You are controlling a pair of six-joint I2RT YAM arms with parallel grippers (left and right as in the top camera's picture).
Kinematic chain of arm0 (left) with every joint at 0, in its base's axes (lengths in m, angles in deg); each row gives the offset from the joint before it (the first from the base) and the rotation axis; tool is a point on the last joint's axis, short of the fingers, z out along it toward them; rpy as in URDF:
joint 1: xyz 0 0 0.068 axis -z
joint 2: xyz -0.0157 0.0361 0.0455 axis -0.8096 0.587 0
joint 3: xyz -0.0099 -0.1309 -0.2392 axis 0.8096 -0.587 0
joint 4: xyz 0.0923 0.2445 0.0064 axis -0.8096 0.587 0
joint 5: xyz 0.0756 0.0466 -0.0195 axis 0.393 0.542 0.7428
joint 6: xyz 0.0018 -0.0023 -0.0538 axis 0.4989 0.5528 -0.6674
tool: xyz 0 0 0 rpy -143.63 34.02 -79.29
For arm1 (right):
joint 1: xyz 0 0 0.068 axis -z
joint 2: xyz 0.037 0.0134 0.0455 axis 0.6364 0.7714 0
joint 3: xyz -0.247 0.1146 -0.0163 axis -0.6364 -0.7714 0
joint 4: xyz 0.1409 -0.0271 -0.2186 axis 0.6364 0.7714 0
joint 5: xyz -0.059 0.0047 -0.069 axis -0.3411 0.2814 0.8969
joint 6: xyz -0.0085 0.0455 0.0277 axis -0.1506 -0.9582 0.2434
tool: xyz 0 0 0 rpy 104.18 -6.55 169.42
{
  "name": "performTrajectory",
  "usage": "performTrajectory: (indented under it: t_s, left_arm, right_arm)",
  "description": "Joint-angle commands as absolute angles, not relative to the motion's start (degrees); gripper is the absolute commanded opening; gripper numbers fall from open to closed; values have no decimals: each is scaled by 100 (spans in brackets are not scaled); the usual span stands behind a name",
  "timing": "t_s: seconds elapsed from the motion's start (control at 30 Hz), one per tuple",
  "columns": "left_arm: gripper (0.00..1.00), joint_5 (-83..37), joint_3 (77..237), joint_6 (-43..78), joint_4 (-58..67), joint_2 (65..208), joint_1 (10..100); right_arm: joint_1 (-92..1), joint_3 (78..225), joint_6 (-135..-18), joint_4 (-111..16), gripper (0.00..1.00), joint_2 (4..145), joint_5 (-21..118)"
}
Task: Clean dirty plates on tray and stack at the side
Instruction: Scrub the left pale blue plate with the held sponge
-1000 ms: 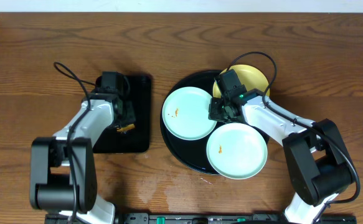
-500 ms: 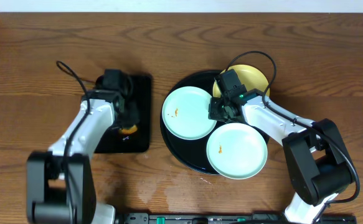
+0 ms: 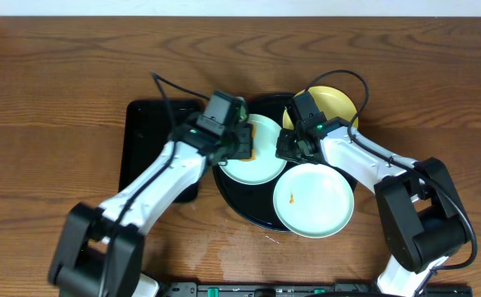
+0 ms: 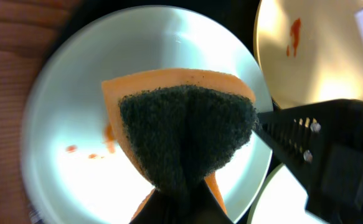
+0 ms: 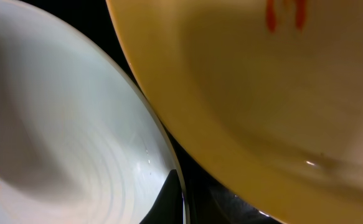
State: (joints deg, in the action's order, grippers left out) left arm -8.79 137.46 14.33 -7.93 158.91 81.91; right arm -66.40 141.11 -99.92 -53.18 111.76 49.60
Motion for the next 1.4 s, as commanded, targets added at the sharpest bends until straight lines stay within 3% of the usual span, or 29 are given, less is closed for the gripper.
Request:
performTrajectory:
  t_s: [0.0, 0.23, 0.5, 0.83, 1.2, 1.37]
  left_arm:
    - [7, -1091, 13824, 976, -1117, 16413, 8388]
    - [7, -778, 13824, 839, -1326, 17182, 8462]
    - [7, 1772, 13824, 992, -1180, 17233, 8475]
    - [7, 3829, 13840, 1973, -1162, 17233, 8692]
    - [7, 4164, 14609, 2006, -365, 16907, 8849]
    - [7, 3569, 14742, 1665, 265, 16166, 8497]
  right_arm:
    - [-6732, 14142, -10339, -5178, 1, 11272, 5083]
    - [-6732, 14142, -10370, -5121, 1, 11272, 5085]
    - [-6732, 14142, -10372, -5119, 1, 11272, 5081]
    - [-6732, 14142, -10414, -5093, 1, 11272, 5081]
    - [-6732, 14142, -10409, -5082, 1, 11272, 5081]
    - [-6732, 14142, -10342, -5099, 1, 11272, 5078]
